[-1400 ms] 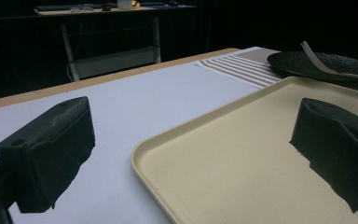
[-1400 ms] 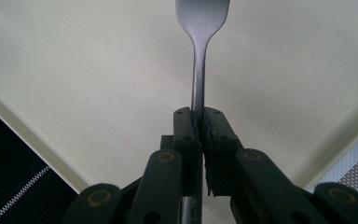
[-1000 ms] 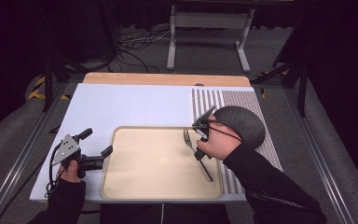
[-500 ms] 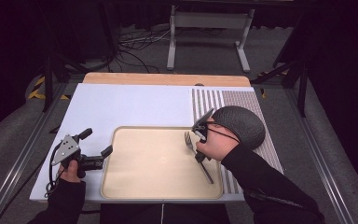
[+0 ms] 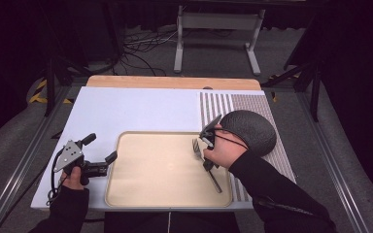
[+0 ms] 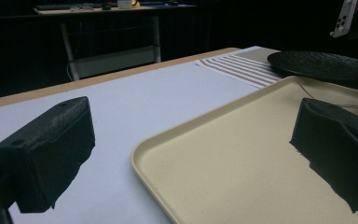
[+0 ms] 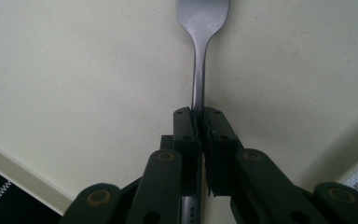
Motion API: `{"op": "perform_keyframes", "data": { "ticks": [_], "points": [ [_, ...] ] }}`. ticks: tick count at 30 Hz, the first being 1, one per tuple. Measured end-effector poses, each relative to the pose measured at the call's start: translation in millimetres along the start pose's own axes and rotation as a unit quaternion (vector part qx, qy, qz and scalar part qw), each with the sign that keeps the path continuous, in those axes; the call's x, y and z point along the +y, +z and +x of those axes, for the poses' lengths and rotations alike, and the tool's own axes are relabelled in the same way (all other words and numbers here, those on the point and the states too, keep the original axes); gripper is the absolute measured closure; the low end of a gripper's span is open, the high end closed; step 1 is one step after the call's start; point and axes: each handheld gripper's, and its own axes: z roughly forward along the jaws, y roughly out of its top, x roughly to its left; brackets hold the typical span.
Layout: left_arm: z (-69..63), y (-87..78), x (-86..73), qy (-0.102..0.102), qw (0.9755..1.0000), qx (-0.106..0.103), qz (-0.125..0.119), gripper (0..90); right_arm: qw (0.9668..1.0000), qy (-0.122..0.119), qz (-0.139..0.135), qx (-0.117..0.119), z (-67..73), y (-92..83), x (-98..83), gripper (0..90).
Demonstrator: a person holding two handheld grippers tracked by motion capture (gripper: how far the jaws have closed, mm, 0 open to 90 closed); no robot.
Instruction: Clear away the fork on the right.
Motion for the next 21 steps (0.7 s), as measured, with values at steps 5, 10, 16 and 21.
{"op": "perform_keyframes", "data": {
  "ticks": [5, 10, 16, 21],
  "points": [
    [0.0, 0.0, 0.0, 0.0, 1.0, 0.0, 0.0, 0.2, 1.0, 0.004, 0.0, -0.002, -0.4, 1.7, 0.2, 84.5],
    [-0.2, -0.4, 0.3, 0.0, 1.0, 0.0, 0.0, 0.2, 1.0, -0.002, -0.006, -0.005, -1.5, 1.3, 0.0, 80.9],
    [-0.3, -0.2, 0.1, 0.0, 1.0, 0.0, 0.0, 0.2, 0.9996, -0.013, -0.024, -0.004, -1.6, -3.7, -0.3, 76.8],
    [-0.2, -0.2, 0.2, 0.001, 1.0, 0.0, 0.0, 0.2, 0.9975, -0.039, -0.059, 0.004, 1.2, -11.9, -1.3, 66.3]
  ]
}}
